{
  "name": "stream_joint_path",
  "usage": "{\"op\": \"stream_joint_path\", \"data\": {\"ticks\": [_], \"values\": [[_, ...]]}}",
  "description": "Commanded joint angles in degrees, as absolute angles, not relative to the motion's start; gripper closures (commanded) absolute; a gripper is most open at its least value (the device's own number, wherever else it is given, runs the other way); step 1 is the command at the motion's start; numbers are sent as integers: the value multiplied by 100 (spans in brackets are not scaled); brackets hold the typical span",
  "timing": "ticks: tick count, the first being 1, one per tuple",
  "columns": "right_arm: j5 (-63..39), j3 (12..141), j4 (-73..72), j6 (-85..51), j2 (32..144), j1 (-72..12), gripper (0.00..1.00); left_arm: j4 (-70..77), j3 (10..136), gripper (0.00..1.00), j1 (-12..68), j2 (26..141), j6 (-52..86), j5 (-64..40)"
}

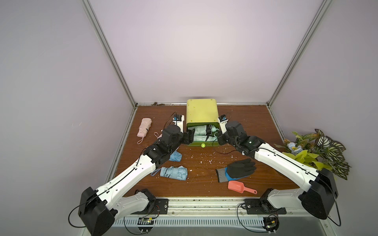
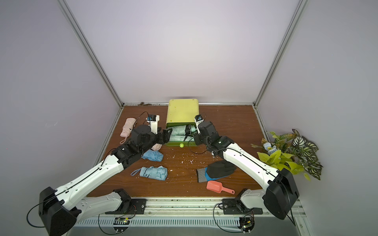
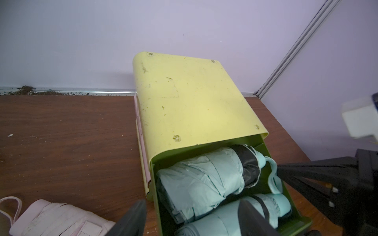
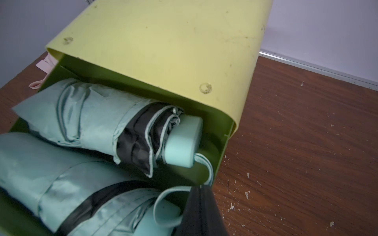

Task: Place the umbrella in the drawer by color
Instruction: Close the drawer in the storage box.

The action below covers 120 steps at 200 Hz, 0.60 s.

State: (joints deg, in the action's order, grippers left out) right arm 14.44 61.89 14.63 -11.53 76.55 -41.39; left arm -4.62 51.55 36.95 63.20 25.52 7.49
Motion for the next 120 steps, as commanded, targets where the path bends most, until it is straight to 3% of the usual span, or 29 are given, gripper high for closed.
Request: {"op": "stream_joint_path", "data": {"ticks": [1, 61, 120], "values": [[1380, 6551, 1557, -1187, 7703, -4144, 96, -271, 5057, 27, 3619, 6216, 2630, 625], [1362, 6906, 1714, -1090, 8164, -4161, 98, -98, 4969, 26, 3609, 6223, 2678, 619], [1562, 6935, 1988, -954, 7935, -4220, 96, 106, 4908, 20, 3547, 6127, 2752, 685]]}}
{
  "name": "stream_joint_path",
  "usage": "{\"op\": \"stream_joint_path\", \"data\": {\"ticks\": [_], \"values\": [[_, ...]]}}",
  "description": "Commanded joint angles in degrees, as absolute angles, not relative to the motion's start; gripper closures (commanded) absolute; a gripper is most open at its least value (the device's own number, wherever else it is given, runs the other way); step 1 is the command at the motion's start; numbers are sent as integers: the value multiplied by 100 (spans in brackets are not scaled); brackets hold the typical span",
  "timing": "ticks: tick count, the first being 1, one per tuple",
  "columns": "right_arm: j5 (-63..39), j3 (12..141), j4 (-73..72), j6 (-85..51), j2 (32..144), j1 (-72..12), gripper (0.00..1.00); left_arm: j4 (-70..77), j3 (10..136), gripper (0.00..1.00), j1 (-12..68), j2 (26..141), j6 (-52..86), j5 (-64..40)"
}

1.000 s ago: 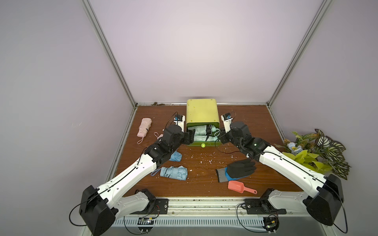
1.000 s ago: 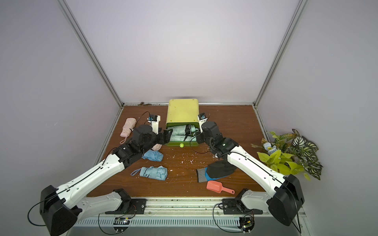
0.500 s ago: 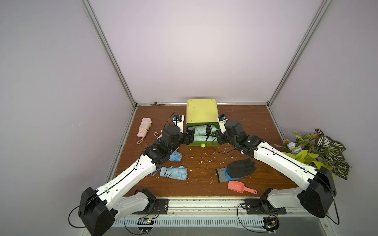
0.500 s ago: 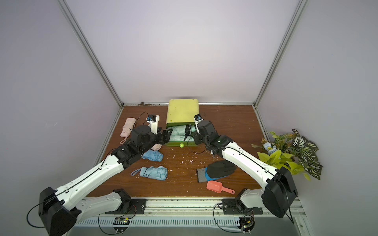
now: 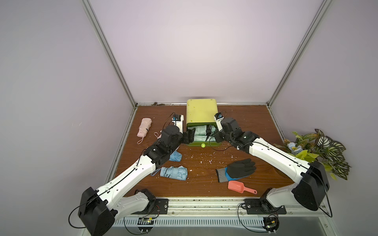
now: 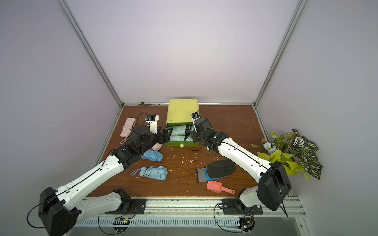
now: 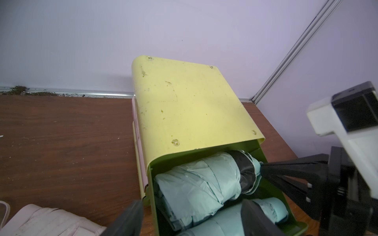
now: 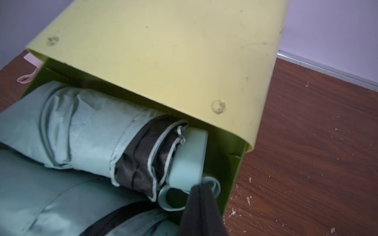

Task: Place the umbrella in the drawer by color
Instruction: Close the drawer in the storage box.

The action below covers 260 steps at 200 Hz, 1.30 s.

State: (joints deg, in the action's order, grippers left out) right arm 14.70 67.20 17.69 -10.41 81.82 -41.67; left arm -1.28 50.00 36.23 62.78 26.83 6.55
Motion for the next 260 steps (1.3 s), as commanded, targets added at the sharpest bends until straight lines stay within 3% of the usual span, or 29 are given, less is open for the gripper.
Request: {"op": "stream_joint_path", "data": {"ticks": [1, 68, 99, 146, 197, 260], "values": [[1563, 6935, 2000, -951, 7922, -4219, 96, 115, 4910, 20, 3544, 6122, 2756, 690], [1667, 7017, 2368, -1027, 7155, -4511, 92, 159, 5222, 13, 3233, 6374, 2741, 767], [1515, 6865, 2380, -1178, 6825, -4763, 89, 228, 5484, 0, 2985, 6646, 2680, 742], [1127, 5932, 1583, -1741, 6337, -5401, 80, 362, 6064, 0, 2467, 7510, 2794, 48], [1027, 5202, 870, -2619, 5991, -5778, 61, 320, 6929, 0, 1898, 8646, 2935, -871], [1676, 4065, -679, -3487, 5776, -6064, 60, -71, 8750, 0, 1616, 10222, 2834, -1511]]}}
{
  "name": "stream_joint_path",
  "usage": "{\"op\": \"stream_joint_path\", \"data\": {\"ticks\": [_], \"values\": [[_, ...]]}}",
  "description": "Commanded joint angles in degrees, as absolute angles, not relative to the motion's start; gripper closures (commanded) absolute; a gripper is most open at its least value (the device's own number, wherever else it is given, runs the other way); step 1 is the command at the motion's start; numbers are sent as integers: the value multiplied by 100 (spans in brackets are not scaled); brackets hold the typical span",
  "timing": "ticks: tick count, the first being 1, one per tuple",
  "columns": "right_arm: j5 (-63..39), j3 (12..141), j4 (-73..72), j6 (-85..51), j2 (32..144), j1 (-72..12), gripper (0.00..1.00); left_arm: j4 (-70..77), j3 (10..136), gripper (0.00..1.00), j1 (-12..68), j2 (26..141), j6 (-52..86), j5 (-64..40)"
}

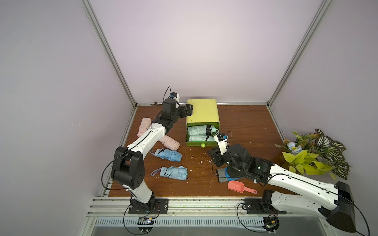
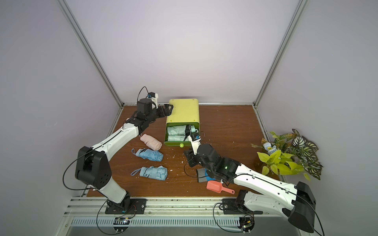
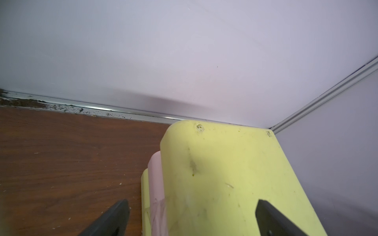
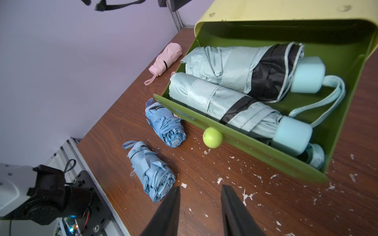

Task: Place the umbrella in the drawer by color
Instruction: Close the drawer in the storage box.

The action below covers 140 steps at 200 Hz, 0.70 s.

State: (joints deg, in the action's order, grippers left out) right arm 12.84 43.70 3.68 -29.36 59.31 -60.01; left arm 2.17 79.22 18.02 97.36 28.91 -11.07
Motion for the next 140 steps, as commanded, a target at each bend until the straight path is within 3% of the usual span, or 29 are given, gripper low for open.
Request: {"op": "stream_joint_path", "data": {"ticks": [1, 62, 140], "values": [[1686, 4045, -713, -3501, 5775, -6064, 59, -88, 8787, 0, 1608, 10253, 2837, -1516], [1976, 3897, -1640, -3604, 6348, -6098, 46, -813, 9800, 0, 1539, 11295, 2795, -1686], [2351, 4050, -2325, -3480, 7169, -6094, 47, -887, 9764, 0, 1541, 11630, 2756, -1644]]}}
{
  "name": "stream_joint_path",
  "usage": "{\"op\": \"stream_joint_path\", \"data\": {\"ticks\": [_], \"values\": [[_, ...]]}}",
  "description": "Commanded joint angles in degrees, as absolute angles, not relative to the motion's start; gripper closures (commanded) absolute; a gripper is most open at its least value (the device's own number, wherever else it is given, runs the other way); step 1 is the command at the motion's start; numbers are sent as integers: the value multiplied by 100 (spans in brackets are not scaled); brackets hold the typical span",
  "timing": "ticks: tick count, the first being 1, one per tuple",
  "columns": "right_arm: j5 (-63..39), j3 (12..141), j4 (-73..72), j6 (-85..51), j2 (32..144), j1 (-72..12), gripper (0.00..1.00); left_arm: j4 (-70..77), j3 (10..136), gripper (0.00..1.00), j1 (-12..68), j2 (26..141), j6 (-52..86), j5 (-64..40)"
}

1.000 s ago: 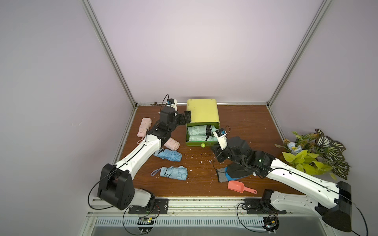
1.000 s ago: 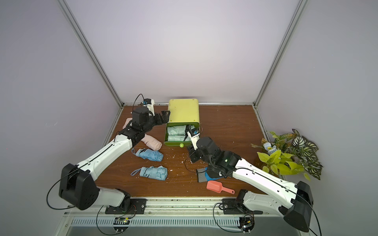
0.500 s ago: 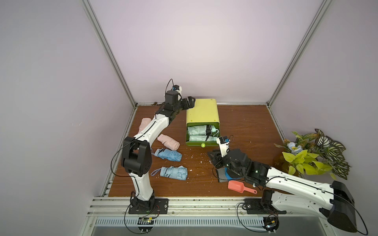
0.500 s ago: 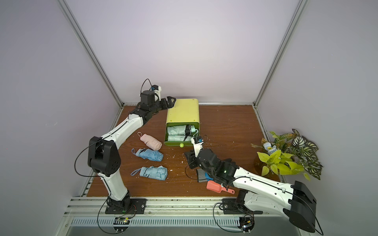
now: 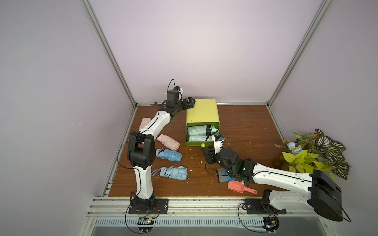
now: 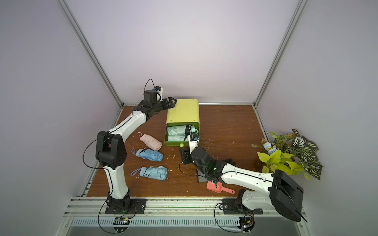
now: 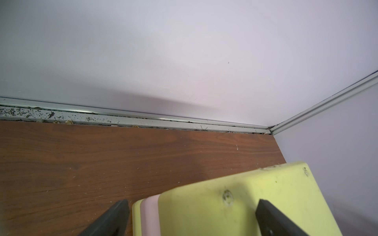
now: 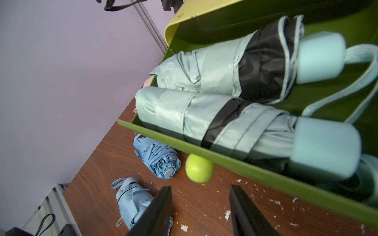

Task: Place the umbrella in the drawer by color
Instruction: Close the drawer in the storage box.

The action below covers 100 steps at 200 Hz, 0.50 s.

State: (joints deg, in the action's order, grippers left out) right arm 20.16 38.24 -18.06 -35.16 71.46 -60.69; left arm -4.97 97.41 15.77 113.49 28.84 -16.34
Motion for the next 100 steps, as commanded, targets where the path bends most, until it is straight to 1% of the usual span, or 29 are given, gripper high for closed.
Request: {"op": "stream_joint_path", "data": {"ticks": [1, 47, 100], "values": [[2362, 4051, -2332, -3471, 7170, -6096, 47, -887, 9764, 0, 1539, 11633, 2758, -1648], [2596, 4541, -2250, -2946, 7444, -6065, 47, -829, 9617, 0, 1539, 11706, 2735, -1650], [2746, 4879, -2500, -2553, 7780, -5928, 48, -315, 9156, 0, 1551, 11535, 3036, -2228]]}}
